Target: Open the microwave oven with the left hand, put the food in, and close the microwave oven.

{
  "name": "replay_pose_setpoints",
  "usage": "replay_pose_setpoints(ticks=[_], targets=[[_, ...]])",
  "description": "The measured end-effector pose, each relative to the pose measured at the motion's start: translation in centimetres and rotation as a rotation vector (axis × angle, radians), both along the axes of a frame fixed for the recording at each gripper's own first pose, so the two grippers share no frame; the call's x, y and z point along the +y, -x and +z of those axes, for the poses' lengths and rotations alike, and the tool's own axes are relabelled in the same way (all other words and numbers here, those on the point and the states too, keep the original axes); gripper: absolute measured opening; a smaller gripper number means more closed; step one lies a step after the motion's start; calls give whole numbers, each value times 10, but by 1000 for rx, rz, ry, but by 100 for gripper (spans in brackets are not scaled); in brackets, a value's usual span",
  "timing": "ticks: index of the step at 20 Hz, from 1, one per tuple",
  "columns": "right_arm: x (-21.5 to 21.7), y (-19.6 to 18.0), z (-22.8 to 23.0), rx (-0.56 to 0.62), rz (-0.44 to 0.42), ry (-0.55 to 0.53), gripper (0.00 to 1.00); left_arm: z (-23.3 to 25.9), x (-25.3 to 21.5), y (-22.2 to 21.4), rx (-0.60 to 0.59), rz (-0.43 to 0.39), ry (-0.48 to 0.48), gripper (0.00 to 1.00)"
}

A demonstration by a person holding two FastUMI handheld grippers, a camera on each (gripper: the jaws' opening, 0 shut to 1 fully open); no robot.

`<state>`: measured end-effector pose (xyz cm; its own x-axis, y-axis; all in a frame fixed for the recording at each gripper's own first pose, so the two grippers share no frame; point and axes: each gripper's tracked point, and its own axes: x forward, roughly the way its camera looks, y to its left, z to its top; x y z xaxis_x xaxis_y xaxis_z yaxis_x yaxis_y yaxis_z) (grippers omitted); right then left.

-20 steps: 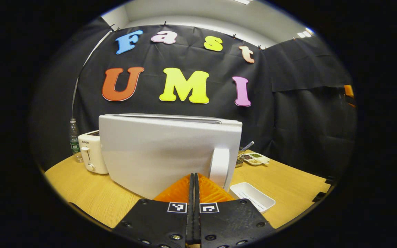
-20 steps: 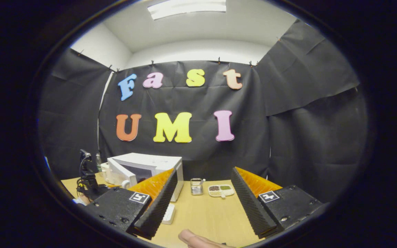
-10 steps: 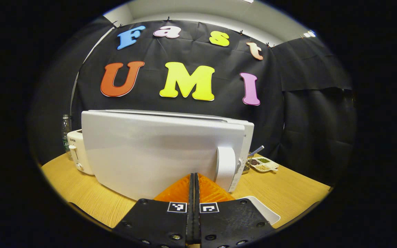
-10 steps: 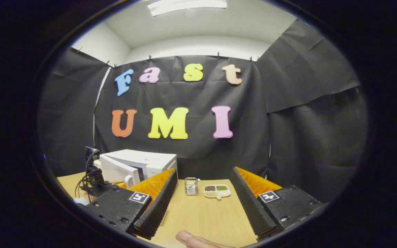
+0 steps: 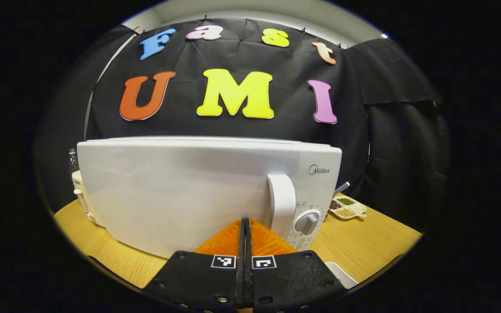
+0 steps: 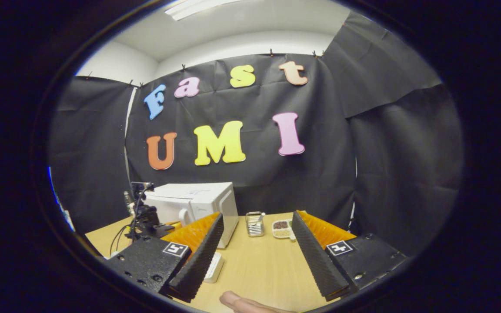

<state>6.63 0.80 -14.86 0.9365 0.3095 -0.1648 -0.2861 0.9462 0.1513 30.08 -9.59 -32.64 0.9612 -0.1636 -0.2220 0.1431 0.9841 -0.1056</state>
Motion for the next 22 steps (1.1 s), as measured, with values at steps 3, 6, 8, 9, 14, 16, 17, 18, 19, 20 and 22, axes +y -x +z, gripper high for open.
replay_pose_setpoints(ticks=[3,6,8,9,14,16,17,18,19,20,22], targets=[[-5,6,-1,-1,-14,7,100,-2,-1,1,21,-1,27,0],[-10,15,3,-6,-50,24,100,-1,-2,1,8,-7,36,0],[-12,24,6,-7,-70,23,100,-1,-1,1,6,-14,49,0],[-13,28,6,-3,-83,25,100,0,1,2,11,-9,49,0],[-9,50,19,-22,-121,50,100,31,7,45,15,-2,25,1],[-1,60,27,-36,-115,50,100,52,18,69,-2,22,-17,33],[2,64,28,-41,-112,51,100,60,26,78,-3,47,-52,23],[4,69,31,-47,-115,54,100,69,33,96,-3,66,-87,61],[4,74,35,-56,-122,54,100,80,39,113,-6,82,-113,100],[5,77,40,-64,-128,56,100,89,45,123,-11,99,-132,96],[7,87,46,-81,-139,62,100,108,56,151,-14,122,-138,96]])
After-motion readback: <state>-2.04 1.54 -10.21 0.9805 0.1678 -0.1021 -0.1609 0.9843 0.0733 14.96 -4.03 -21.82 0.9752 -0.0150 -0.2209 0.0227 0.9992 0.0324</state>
